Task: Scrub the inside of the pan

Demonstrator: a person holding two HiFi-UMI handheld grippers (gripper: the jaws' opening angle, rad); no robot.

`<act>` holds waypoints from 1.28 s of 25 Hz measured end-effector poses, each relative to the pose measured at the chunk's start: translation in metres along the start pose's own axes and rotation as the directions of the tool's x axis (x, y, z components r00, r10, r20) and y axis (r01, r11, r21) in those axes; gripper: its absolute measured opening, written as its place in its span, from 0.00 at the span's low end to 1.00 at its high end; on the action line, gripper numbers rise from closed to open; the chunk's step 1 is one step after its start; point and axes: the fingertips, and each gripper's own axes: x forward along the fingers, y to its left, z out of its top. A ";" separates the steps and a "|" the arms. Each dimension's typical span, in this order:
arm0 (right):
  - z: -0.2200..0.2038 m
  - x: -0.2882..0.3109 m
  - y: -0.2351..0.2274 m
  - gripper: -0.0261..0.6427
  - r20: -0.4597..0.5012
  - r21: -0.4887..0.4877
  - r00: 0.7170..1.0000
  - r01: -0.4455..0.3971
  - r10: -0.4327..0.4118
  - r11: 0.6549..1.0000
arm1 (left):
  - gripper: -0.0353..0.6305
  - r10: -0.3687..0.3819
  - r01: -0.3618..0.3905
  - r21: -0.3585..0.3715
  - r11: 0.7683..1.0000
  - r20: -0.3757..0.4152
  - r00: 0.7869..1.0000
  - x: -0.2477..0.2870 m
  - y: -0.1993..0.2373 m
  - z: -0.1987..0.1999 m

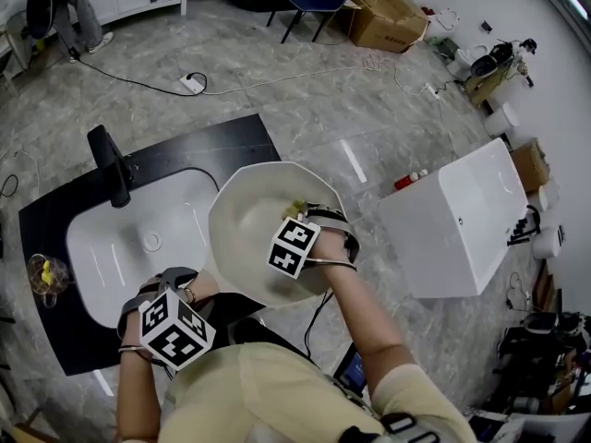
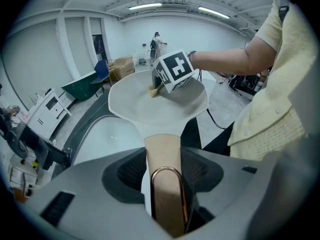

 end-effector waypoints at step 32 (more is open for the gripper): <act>0.051 -0.026 -0.005 0.14 0.304 0.174 0.951 -0.004 -0.050 0.985 | 0.38 0.006 -0.006 0.003 1.000 0.008 1.000 -0.001 0.000 -0.001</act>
